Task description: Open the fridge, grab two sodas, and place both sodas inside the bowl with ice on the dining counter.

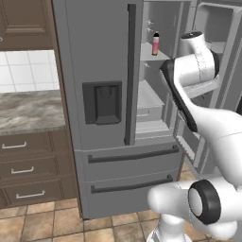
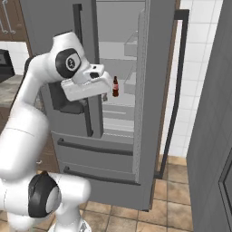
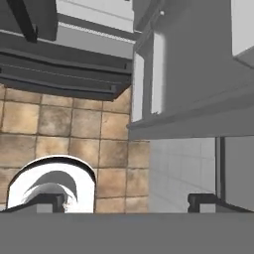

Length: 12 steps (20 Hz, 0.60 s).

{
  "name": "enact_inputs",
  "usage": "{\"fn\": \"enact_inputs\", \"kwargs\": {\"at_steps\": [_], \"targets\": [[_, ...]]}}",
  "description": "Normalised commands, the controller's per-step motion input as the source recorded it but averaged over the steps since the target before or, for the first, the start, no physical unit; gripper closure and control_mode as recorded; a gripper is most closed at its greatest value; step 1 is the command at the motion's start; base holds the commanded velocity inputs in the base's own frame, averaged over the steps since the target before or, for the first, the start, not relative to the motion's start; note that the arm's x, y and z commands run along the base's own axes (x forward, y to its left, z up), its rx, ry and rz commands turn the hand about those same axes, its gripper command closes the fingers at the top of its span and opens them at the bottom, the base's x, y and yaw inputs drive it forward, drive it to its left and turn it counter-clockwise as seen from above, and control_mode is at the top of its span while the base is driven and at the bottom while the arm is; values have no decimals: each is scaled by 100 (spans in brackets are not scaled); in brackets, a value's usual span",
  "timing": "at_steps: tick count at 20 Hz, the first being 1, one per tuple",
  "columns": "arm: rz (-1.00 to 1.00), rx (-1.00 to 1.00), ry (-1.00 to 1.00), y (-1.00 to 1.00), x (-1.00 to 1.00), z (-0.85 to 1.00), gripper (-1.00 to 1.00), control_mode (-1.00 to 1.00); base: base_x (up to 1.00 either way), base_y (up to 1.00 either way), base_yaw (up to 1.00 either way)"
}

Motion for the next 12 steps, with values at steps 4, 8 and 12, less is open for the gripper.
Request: {"fn": "enact_inputs", "kwargs": {"at_steps": [4,8,12], "targets": [[31,11,-23,95,7,-7,-100,-100,0,0,0],[29,14,-27,82,30,18,-100,-100,0,0,0],[18,17,-27,51,42,50,-100,-100,0,0,0]]}}
